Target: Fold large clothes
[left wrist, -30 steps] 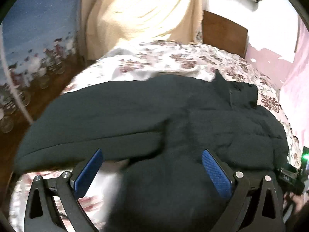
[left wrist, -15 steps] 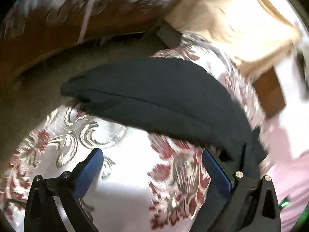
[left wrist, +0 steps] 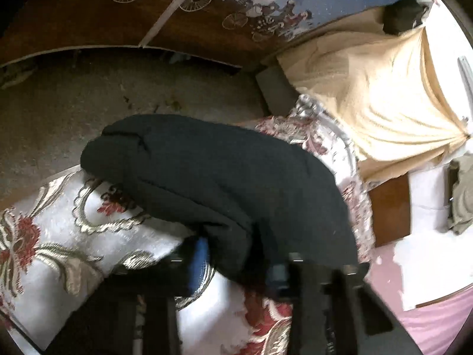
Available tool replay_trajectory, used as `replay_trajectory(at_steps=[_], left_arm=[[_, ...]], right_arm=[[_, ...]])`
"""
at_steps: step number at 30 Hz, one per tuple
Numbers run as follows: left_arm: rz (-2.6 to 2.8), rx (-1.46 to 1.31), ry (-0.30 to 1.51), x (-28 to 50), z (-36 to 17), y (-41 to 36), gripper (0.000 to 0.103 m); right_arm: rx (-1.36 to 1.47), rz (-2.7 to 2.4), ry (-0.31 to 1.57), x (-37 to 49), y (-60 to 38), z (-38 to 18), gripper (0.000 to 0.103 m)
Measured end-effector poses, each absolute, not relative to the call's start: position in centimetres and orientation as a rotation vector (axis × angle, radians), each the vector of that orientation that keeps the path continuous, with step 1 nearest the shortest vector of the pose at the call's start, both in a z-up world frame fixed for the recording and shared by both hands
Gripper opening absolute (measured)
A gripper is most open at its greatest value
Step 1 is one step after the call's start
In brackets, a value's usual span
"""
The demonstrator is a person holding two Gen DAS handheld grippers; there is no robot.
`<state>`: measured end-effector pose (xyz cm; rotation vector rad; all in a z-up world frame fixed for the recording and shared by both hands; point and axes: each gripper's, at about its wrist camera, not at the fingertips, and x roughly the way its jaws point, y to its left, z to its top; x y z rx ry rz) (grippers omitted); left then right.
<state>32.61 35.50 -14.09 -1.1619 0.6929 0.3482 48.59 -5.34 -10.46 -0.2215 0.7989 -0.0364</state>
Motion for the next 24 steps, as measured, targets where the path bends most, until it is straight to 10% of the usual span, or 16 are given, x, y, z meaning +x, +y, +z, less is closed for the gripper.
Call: replay_trajectory(at_steps=[4,24], left_arm=[[0.371,-1.065,0.635,32.7,-12.4,34.8,0.006],[0.051,-0.222,0.338,38.1,11.2,12.3,0.005]], right_arm=[[-0.236,-0.02,0.822,48.7,-5.2,-10.9,0.102],[0.133,0.206,0.806,42.8,-17.1,-3.2,0.102]])
